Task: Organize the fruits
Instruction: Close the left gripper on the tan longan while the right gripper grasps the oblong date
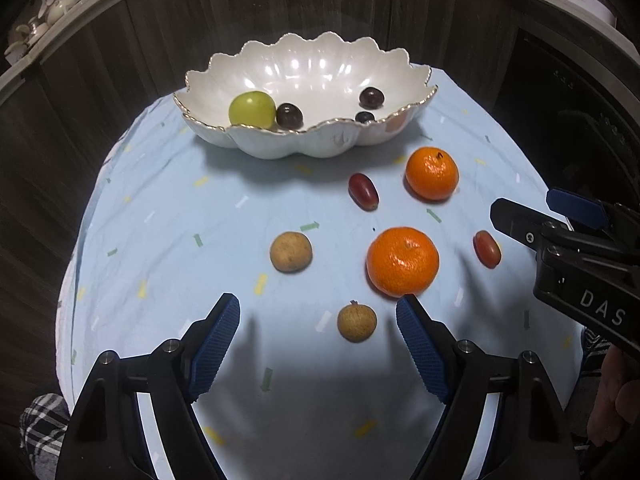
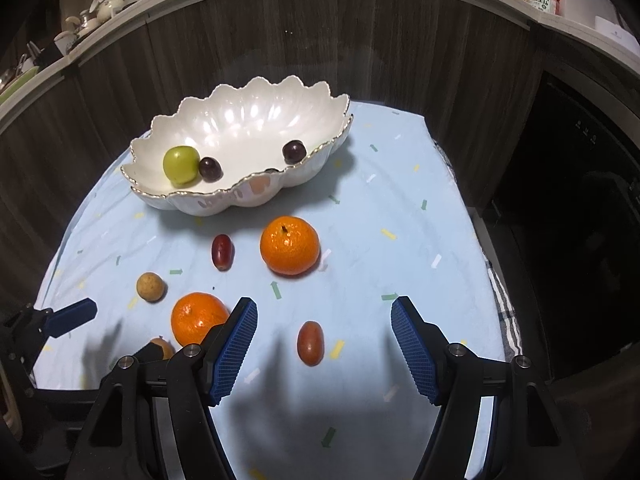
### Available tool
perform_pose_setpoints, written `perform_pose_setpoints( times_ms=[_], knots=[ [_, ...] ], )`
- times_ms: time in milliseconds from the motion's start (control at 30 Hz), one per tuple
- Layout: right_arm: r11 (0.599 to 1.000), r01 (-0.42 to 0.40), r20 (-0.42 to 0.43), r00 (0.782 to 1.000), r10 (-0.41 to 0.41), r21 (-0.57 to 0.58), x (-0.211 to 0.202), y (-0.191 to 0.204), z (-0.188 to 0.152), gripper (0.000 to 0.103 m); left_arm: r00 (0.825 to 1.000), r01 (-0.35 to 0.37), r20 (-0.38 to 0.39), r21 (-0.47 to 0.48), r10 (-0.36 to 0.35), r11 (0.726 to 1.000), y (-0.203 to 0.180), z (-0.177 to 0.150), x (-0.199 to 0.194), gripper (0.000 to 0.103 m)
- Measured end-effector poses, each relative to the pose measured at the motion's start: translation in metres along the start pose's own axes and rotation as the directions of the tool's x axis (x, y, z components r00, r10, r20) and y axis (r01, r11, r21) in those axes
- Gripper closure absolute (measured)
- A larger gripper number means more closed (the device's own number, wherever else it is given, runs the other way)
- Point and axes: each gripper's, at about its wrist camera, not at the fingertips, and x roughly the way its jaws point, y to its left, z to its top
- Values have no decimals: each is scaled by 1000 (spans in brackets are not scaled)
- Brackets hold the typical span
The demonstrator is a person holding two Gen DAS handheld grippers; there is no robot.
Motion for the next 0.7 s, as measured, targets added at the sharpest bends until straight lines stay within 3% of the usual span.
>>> perform_pose_setpoints(
  times_ms=[500, 700],
  knots=[
    [1000, 8, -57, 998, -9, -17, 22, 1, -7, 34, 1000, 18, -24, 5, -18, 1000, -5, -5, 14, 41],
    [1000, 10, -87, 996, -11, -13, 29, -1, -10, 39, 999, 25, -36, -5, -25, 1000, -4, -7, 18, 49]
  ],
)
